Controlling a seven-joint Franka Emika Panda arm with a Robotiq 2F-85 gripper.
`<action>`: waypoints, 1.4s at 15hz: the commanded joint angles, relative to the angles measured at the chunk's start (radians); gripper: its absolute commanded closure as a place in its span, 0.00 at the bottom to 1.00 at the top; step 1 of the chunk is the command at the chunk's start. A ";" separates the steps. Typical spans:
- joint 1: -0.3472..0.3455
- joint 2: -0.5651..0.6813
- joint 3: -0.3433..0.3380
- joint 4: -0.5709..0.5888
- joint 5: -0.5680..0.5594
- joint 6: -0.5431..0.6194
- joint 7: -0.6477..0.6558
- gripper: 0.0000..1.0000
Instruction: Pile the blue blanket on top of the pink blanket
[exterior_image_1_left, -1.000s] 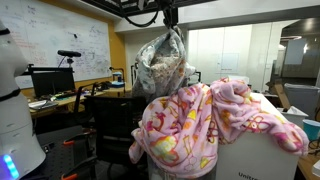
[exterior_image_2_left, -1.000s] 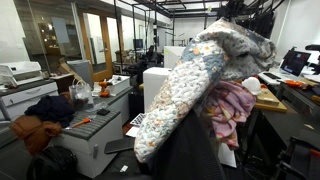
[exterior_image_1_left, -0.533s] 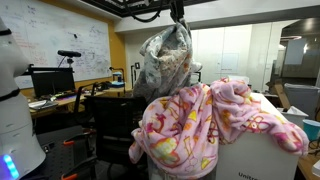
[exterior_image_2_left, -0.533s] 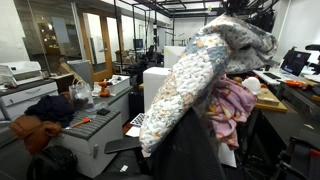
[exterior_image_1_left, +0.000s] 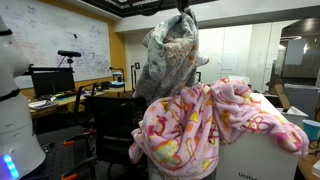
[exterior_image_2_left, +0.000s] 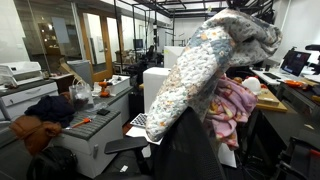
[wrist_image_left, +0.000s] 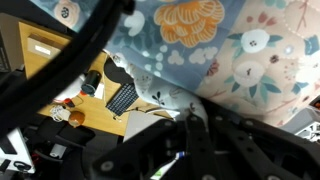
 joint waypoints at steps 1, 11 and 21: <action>-0.010 0.018 -0.001 0.089 -0.059 -0.046 0.067 0.99; -0.007 0.076 -0.005 0.207 -0.252 -0.049 0.209 0.99; 0.006 0.134 -0.016 0.305 -0.505 -0.064 0.456 0.99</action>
